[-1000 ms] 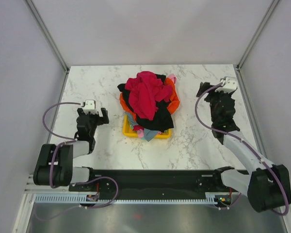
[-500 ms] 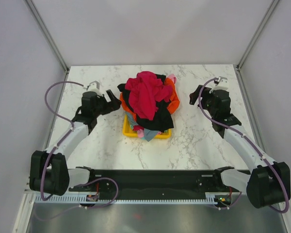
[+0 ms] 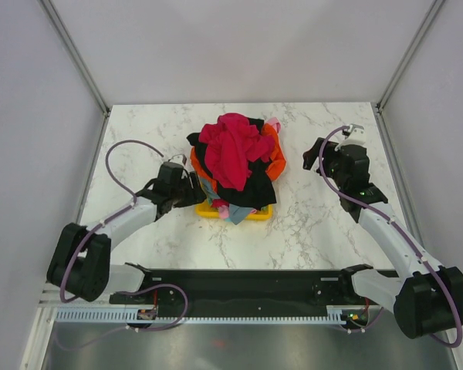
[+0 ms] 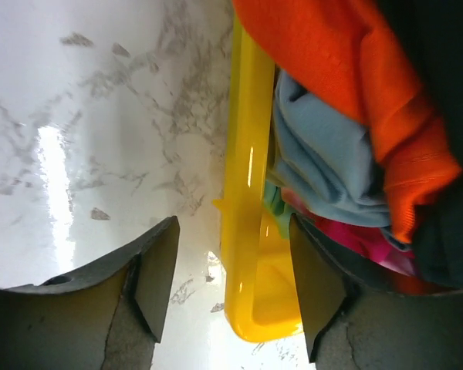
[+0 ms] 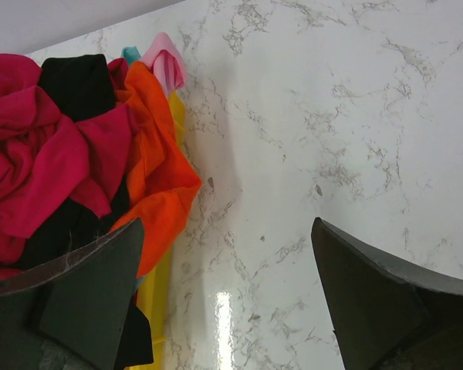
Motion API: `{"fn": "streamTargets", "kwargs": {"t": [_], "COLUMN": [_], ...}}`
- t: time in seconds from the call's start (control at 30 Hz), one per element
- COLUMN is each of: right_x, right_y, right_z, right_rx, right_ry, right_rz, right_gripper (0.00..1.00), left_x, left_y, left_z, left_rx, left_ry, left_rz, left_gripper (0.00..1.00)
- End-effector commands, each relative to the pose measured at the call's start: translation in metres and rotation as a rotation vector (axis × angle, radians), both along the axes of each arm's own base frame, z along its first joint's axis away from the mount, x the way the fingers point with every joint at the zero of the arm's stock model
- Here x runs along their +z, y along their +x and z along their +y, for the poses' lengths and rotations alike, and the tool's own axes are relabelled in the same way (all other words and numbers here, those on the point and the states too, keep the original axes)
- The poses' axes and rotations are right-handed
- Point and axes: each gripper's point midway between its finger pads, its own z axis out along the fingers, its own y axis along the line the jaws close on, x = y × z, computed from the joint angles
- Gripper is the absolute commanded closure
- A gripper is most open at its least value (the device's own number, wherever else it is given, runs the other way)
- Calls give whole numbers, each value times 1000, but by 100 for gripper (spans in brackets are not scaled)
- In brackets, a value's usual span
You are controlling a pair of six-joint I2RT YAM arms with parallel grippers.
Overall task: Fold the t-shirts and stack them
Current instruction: Grab the tshirt from the pile
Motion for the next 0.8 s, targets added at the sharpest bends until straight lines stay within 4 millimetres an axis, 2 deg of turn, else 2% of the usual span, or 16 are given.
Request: {"fn": "streamTargets", "kwargs": {"t": [0.0,0.03,0.1,0.13,0.2,0.23,0.37,0.6,0.67,0.7,0.73,0.77], "right_x": [-1,-1,-1,-3,-2,-2,-3,-8,-10,1,0,6], "right_y": [-3,-3,-4,-4,-4,-5,-4,-2,-1,0,3,-2], "right_z": [-2,-3,-5,-5,-6,-5,-4,3,18,32,44,71], "right_rx": [-13,-13,-20,-20,-22,-18,-12,20,86,147,176,245], "right_ry": [-1,-7,-14,-17,-20,-20,-19,-2,31,58,70,69], "right_rz": [13,11,13,17,17,19,21,31,44,25,38,31], "right_gripper": [2,2,2,2,2,2,2,2,4,5,7,7], "left_x": [-8,-18,-23,-30,-27,-27,-15,-10,-13,-14,-16,-18], "left_y": [6,6,13,13,19,21,32,44,43,42,42,41], "left_z": [-14,-15,-14,-14,-16,-15,-5,47,54,54,51,49], "left_rx": [-13,-16,-5,-6,-4,0,36,104,116,113,105,98], "left_ry": [19,31,55,66,69,73,116,206,210,202,194,180], "left_rz": [35,61,62,83,75,73,44,75,87,91,96,102], "left_gripper": [34,36,56,72,92,98,98,98,98,98,98,98]}}
